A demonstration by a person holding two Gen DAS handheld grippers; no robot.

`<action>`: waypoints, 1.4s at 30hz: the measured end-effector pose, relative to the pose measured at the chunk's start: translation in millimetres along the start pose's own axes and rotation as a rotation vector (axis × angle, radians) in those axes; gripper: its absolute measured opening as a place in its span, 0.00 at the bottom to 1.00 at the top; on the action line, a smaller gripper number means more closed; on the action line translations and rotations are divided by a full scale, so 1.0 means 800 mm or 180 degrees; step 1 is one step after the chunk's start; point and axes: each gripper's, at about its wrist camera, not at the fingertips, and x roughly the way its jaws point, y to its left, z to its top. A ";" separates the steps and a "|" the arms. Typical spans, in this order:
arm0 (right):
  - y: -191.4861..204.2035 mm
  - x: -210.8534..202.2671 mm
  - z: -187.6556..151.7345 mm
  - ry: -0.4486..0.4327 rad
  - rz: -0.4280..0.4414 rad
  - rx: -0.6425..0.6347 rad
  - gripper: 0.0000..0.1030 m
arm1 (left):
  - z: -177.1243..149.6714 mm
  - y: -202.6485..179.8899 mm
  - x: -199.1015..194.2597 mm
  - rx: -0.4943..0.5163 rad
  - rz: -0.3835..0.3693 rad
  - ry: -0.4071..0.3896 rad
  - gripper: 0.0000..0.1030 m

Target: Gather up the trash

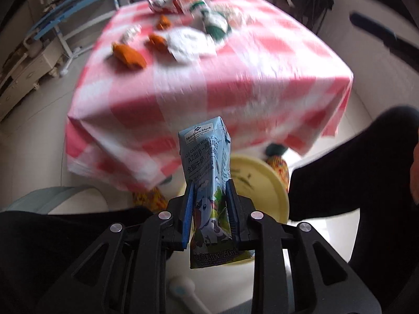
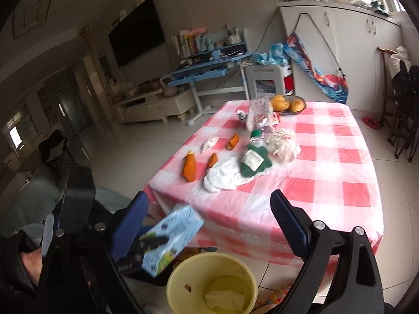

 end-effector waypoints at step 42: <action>0.060 0.082 -0.028 0.0366 -0.1179 -0.0299 0.92 | 0.058 0.123 -0.133 -0.1507 0.0759 -0.1872 0.86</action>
